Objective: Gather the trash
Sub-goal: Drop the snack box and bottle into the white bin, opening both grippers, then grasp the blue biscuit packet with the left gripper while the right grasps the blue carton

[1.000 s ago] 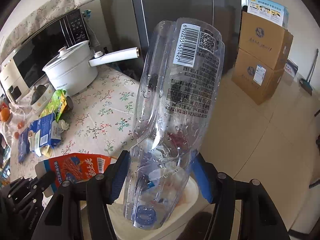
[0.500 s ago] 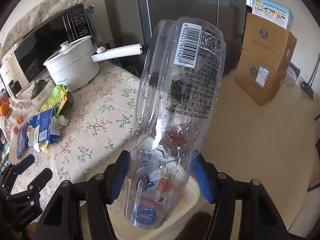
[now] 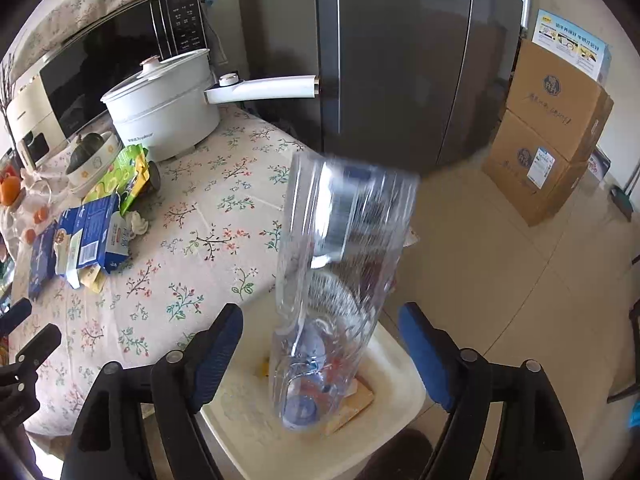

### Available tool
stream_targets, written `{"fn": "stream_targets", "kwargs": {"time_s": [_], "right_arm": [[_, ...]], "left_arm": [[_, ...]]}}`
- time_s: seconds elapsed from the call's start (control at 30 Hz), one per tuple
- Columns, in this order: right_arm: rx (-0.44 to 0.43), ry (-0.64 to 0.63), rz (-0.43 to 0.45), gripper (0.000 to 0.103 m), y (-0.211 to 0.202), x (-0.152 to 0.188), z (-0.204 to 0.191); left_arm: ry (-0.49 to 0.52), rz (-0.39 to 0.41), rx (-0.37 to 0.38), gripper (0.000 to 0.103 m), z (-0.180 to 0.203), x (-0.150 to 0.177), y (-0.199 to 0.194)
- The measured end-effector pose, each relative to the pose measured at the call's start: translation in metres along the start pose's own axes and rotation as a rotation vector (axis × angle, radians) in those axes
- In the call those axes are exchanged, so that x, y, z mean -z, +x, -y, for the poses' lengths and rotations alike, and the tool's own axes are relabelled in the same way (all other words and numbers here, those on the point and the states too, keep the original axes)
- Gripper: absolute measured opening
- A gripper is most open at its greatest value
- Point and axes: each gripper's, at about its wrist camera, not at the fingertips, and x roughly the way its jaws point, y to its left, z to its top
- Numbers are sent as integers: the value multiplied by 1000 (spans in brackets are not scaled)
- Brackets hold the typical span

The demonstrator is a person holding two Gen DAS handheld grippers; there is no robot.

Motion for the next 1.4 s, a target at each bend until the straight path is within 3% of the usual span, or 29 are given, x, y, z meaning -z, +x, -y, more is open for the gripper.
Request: {"fn": "stream_targets", "kwargs": {"time_s": [0.7, 1.17, 1.4], "right_arm": [[-76, -15, 16, 85, -3, -13, -37], [-181, -73, -11, 85, 16, -29, -116], [-222, -111, -59, 85, 44, -33, -162]], "left_arm": [[-87, 9, -74, 83, -63, 0, -14], [-257, -30, -206, 84, -162, 14, -14], [-265, -52, -304, 84, -210, 29, 7]]}}
